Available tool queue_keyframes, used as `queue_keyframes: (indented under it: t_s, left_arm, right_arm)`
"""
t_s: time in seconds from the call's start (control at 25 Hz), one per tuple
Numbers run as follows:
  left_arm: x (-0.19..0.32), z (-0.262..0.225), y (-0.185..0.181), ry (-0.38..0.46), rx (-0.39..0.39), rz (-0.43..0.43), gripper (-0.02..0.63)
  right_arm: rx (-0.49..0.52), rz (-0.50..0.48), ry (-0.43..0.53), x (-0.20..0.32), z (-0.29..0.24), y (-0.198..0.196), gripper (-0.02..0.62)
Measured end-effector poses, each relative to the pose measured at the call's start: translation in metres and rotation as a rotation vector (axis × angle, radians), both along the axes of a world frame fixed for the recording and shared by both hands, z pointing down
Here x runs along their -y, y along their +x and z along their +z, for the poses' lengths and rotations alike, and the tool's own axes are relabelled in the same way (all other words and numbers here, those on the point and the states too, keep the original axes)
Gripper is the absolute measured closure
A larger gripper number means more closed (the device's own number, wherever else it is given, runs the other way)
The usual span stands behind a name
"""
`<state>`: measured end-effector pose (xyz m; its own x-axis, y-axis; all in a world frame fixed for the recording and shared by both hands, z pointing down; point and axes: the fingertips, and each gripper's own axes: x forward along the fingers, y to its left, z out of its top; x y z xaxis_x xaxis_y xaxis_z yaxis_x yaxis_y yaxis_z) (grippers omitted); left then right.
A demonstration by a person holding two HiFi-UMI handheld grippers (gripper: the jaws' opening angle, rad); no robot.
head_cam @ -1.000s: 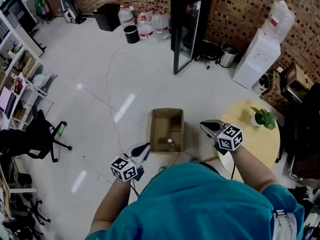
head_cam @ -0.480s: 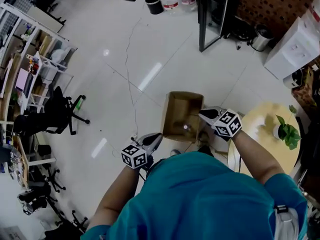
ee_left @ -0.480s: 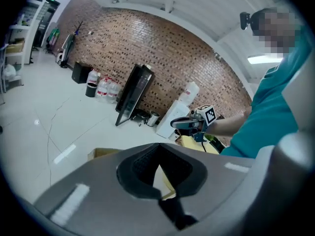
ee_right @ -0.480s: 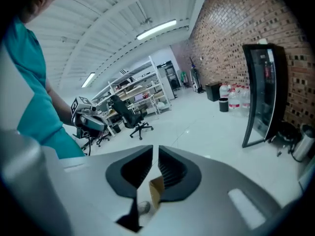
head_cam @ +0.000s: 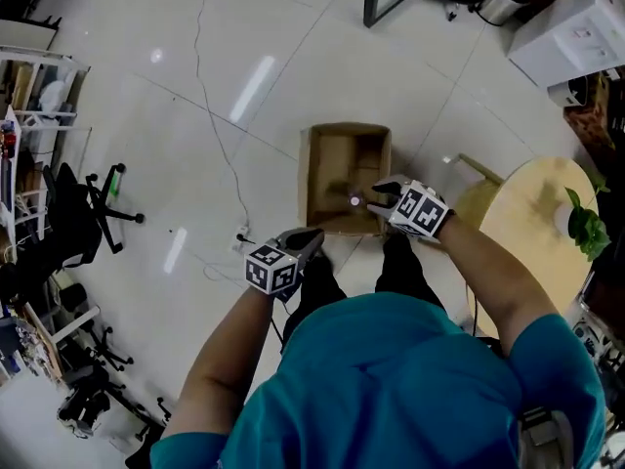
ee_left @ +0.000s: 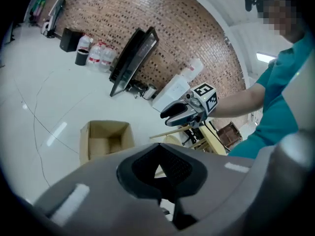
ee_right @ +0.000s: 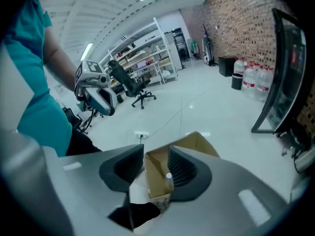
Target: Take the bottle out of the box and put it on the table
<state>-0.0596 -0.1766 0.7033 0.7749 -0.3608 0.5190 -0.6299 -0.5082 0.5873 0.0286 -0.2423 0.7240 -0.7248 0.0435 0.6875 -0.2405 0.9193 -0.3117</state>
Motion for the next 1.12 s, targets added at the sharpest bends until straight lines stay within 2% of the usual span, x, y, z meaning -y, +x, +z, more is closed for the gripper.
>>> queue_keyframes:
  t_s: [0.12, 0.28, 0.4, 0.48, 0.6, 0.68, 0.88, 1.0, 1.12]
  left_arm:
    - [0.051, 0.049, -0.025, -0.081, 0.0, 0.037, 0.605]
    - [0.123, 0.124, -0.06, -0.151, -0.037, -0.017, 0.605]
    - [0.158, 0.204, -0.081, -0.192, -0.042, -0.031, 0.604]
    - [0.163, 0.274, -0.085, -0.217, -0.037, -0.044, 0.606]
    - [0.15, 0.38, -0.081, -0.25, -0.043, -0.079, 0.606]
    - [0.143, 0.42, -0.079, -0.254, -0.055, -0.087, 0.605]
    - [0.155, 0.454, -0.08, -0.226, -0.1, -0.073, 0.605]
    - [0.167, 0.464, -0.086, -0.197, -0.128, -0.086, 0.605]
    - [0.169, 0.475, -0.094, -0.189, -0.136, -0.079, 0.604]
  right_arm:
    - [-0.113, -0.048, -0.078, 0.029, 0.072, -0.026, 0.411]
    - [-0.261, -0.133, -0.101, 0.072, 0.194, -0.052, 0.339]
    - [-0.353, -0.178, -0.122, 0.096, 0.303, -0.074, 0.294]
    - [-0.401, -0.228, -0.149, 0.087, 0.394, -0.081, 0.291]
    - [-0.448, -0.296, -0.179, 0.041, 0.535, -0.08, 0.291]
    - [-0.499, -0.311, -0.161, 0.021, 0.6, -0.076, 0.29]
    - [-0.639, -0.324, -0.107, 0.007, 0.686, -0.069, 0.287]
    - [-0.694, -0.36, -0.07, -0.003, 0.72, -0.064, 0.287]
    - [-0.733, -0.351, -0.037, -0.006, 0.742, -0.063, 0.278]
